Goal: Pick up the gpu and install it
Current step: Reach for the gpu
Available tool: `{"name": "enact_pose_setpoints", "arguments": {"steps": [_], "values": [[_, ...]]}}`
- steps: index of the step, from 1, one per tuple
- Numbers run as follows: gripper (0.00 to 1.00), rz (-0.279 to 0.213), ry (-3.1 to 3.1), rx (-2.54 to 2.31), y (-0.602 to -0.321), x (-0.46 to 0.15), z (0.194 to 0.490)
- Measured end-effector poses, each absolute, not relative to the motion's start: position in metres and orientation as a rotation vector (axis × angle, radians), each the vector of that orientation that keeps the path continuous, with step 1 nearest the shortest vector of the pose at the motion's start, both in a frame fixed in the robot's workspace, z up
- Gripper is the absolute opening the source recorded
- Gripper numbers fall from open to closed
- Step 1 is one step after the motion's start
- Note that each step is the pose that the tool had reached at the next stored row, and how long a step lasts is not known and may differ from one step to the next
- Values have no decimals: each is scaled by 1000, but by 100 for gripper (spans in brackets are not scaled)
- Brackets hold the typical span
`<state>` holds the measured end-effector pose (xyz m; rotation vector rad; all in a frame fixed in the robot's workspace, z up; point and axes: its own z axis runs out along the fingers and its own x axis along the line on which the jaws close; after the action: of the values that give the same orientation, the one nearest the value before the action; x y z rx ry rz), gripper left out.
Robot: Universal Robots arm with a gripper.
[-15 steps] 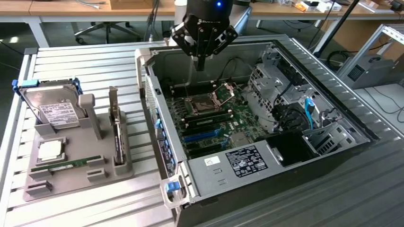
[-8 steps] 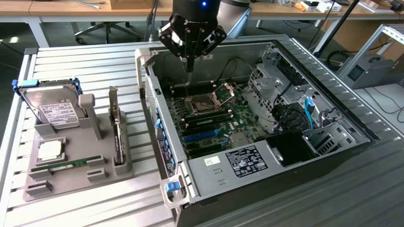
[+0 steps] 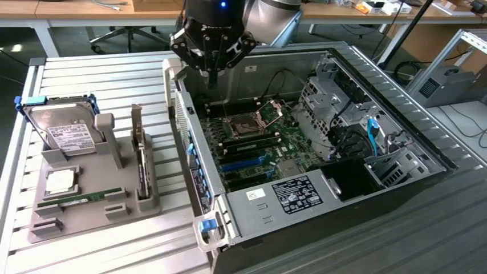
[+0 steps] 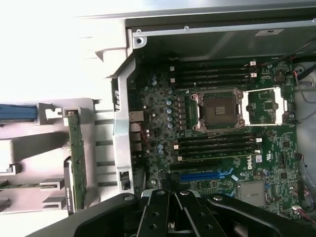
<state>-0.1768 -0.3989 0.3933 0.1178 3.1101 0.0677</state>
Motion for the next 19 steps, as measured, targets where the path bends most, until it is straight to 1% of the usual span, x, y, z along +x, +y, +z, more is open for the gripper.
{"name": "enact_pose_setpoints", "arguments": {"steps": [9,14,19], "values": [[11,68,3107,118,-399,-207,393],[11,69,3104,117,-399,-236,393],[11,70,3104,117,-399,-245,393]]}}
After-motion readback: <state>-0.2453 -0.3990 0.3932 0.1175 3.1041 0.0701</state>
